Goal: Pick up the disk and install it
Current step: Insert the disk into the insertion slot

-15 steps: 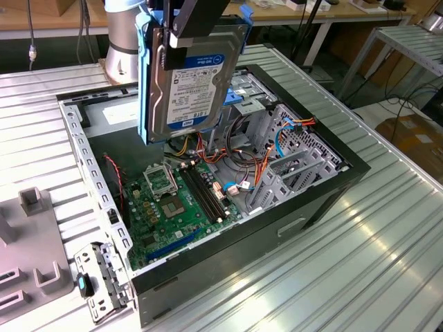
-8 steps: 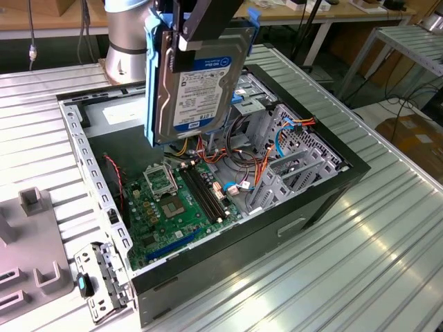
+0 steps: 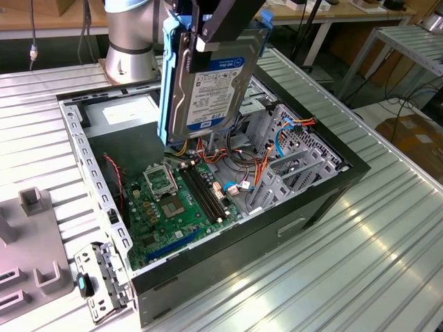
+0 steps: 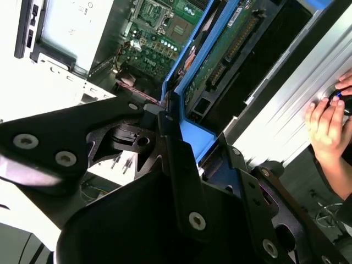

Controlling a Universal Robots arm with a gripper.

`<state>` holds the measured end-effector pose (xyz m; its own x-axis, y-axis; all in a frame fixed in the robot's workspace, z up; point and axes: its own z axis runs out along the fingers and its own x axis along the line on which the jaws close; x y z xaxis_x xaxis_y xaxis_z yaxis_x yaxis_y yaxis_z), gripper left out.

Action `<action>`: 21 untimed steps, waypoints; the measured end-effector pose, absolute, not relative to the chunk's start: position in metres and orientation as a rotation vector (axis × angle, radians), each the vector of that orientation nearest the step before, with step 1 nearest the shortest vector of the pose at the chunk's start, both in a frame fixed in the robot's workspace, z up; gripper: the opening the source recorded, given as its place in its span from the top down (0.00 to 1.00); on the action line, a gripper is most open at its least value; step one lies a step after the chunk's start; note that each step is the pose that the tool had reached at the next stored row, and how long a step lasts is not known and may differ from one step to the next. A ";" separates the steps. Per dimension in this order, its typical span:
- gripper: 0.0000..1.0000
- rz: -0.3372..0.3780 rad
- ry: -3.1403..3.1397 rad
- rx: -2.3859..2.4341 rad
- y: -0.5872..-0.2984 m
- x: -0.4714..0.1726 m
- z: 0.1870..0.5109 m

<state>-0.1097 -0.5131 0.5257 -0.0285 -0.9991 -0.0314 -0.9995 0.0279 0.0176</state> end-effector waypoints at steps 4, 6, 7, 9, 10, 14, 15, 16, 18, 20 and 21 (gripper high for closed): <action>0.63 0.051 2.246 -2.184 -0.514 -0.105 0.526; 0.63 0.050 2.247 -2.184 -0.514 -0.103 0.526; 0.63 0.049 2.247 -2.185 -0.514 -0.102 0.525; 0.63 0.048 2.248 -2.185 -0.515 -0.101 0.525; 0.63 0.048 2.248 -2.185 -0.515 -0.100 0.525; 0.63 0.047 2.248 -2.186 -0.517 -0.096 0.525; 0.63 0.046 2.248 -2.186 -0.518 -0.095 0.525; 0.63 0.046 2.249 -2.186 -0.518 -0.094 0.525; 0.63 0.046 2.249 -2.186 -0.520 -0.093 0.525; 0.63 0.046 2.249 -2.186 -0.521 -0.092 0.525; 0.63 0.045 2.249 -2.186 -0.522 -0.091 0.525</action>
<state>-0.0910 -0.5218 0.5250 -0.0285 -0.9993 -0.0235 -0.9995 0.0281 0.0174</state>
